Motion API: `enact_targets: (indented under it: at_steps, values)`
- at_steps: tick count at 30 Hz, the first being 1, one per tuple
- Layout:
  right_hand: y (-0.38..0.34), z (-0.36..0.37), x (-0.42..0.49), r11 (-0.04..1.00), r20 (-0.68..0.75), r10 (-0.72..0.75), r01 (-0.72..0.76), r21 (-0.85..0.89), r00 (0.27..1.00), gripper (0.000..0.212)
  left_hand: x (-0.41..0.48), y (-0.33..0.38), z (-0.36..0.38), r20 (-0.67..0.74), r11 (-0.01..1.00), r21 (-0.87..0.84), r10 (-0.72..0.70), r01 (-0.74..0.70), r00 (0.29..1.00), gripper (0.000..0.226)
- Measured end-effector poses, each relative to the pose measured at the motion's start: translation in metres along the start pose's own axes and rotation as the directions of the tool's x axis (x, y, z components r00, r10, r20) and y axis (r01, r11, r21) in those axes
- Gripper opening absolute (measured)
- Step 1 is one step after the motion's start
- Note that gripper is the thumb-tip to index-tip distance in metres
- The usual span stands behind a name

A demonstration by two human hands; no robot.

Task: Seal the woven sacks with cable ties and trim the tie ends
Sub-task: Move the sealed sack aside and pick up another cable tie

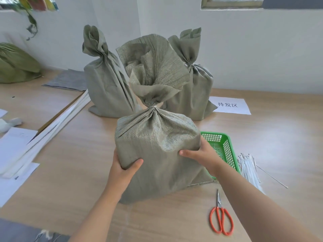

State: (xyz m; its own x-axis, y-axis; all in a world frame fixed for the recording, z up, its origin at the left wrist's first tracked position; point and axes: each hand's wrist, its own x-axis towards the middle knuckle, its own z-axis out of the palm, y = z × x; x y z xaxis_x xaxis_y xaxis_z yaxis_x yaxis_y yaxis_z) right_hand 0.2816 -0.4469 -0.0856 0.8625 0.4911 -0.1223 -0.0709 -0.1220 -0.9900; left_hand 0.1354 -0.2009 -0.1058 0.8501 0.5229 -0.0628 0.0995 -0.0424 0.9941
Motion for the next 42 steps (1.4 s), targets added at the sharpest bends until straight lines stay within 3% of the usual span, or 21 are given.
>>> enact_targets:
  at_steps: [6, 13, 16, 21, 30, 37, 42]
  values:
    - [0.001, 0.002, -0.008, 0.997, -0.015, -0.016, 0.017, 0.071, 1.0, 0.056, -0.012, 0.016, 0.004, -0.089, 0.998, -0.018, 0.051, -0.052, 0.995, 0.063]
    - [-0.031, 0.0, -0.018, 0.986, 0.02, -0.109, 0.106, 0.131, 0.994, 0.056, -0.026, 0.07, 0.004, -0.178, 0.985, -0.027, 0.164, -0.171, 0.97, 0.078]
    - [-0.04, -0.004, -0.023, 0.982, 0.01, -0.13, 0.128, 0.139, 0.991, 0.054, -0.028, 0.088, 0.006, -0.176, 0.981, -0.01, 0.188, -0.193, 0.966, 0.074]
    - [-0.052, -0.02, -0.036, 0.98, -0.054, -0.13, 0.137, 0.143, 0.99, 0.046, -0.017, 0.105, 0.019, -0.121, 0.977, 0.013, 0.212, -0.212, 0.97, 0.07]
    - [-0.083, -0.08, -0.06, 0.983, -0.296, -0.143, 0.171, 0.073, 0.944, 0.038, 0.019, 0.139, 0.084, 0.065, 0.968, -0.045, 0.248, -0.245, 0.967, 0.068]
    - [-0.095, -0.168, -0.078, 0.973, -0.429, -0.155, 0.212, 0.088, 0.89, 0.037, 0.029, 0.177, 0.182, 0.212, 0.956, -0.029, 0.292, -0.293, 0.933, 0.057]
    - [-0.098, -0.264, -0.08, 0.963, -0.472, -0.195, 0.259, 0.074, 0.86, 0.045, 0.038, 0.202, 0.277, 0.277, 0.94, 0.024, 0.321, -0.34, 0.906, 0.07]
